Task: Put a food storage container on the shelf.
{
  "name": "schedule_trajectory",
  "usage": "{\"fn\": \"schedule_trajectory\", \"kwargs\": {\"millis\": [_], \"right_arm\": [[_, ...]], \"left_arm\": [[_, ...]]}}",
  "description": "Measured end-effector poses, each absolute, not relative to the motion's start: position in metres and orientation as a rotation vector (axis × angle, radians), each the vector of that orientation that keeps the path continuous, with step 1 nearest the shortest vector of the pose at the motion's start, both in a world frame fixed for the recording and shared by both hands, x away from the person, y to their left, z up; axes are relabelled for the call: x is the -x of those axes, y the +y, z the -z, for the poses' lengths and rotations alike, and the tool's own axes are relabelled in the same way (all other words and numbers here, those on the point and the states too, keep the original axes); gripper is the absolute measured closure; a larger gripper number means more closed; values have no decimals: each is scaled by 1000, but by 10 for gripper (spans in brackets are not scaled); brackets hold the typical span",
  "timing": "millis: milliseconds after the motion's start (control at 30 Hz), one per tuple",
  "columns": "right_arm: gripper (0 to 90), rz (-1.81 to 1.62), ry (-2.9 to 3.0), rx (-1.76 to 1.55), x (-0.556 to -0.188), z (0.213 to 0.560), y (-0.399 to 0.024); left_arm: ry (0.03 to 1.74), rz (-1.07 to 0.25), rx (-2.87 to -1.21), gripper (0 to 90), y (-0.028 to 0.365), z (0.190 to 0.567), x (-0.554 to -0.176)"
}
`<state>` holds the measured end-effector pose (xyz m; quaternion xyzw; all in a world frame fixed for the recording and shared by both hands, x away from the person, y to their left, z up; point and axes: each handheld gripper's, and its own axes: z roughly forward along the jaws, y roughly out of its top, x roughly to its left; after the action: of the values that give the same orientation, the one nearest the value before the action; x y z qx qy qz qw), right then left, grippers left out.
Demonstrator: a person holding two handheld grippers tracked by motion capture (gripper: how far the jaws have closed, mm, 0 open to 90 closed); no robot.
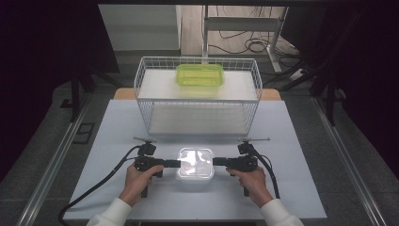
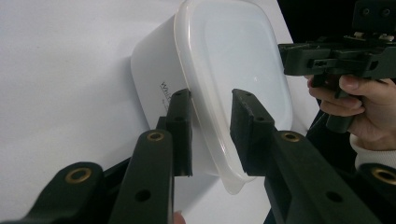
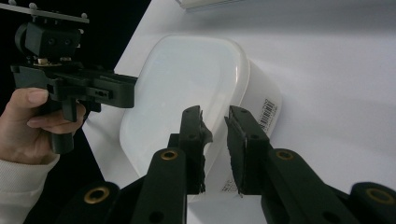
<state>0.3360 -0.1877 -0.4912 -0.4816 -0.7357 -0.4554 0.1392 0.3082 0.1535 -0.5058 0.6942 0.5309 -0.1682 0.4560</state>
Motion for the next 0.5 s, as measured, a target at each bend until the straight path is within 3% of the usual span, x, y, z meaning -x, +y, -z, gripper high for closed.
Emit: {"fn": "schedule_trajectory", "kwargs": {"millis": [267, 433, 500], "right_arm": [[755, 1308, -2118, 1389, -337, 491, -188], [637, 1258, -2107, 1377, -337, 496, -185], [632, 1253, -2108, 1390, -336, 497, -183]], "left_arm": [[1301, 413, -1715, 696, 154, 506, -308], [1298, 414, -1713, 696, 154, 507, -309], [1301, 415, -1712, 694, 154, 507, -309]]}}
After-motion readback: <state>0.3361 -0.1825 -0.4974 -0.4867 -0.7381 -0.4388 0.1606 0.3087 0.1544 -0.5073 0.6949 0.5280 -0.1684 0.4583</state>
